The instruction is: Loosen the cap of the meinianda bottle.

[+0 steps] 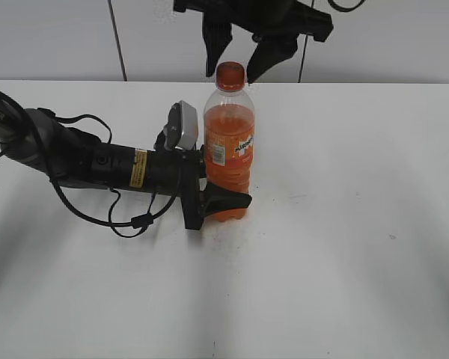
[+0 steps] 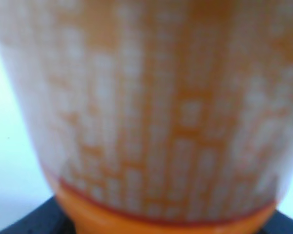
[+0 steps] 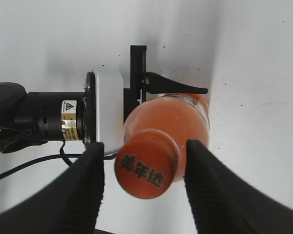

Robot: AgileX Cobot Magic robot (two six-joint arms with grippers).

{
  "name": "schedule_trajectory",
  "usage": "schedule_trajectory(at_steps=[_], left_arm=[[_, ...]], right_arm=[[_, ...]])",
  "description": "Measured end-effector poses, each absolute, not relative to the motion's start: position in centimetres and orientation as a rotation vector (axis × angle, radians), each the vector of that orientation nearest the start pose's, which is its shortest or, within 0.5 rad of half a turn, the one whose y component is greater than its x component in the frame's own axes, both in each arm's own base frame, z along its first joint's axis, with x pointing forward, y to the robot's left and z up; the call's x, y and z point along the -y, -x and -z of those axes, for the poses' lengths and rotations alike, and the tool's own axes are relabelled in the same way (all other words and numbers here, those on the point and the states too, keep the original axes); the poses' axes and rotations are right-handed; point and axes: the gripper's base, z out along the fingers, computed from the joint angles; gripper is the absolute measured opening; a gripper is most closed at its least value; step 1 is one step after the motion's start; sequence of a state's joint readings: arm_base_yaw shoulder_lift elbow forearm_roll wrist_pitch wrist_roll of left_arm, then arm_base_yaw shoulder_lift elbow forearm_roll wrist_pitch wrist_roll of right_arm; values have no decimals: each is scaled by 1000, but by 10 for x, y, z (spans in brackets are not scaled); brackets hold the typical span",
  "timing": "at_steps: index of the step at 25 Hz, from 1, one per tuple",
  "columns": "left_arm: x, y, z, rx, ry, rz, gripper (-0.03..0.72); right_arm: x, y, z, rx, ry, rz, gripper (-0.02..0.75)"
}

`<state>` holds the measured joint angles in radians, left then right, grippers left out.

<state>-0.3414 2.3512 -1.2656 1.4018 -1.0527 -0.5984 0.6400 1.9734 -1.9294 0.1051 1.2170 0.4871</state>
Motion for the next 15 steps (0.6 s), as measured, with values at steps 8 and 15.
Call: schedule_trajectory(at_steps=[8,15], left_arm=[[213,-366,-67,-1504,-1384,970,406],[213,-366,-67,-1505,-1383,969,406]], right_arm=[[-264,-339,-320,-2818,197,-439,364],[-265,-339,-320,-2818,209,-444,363]])
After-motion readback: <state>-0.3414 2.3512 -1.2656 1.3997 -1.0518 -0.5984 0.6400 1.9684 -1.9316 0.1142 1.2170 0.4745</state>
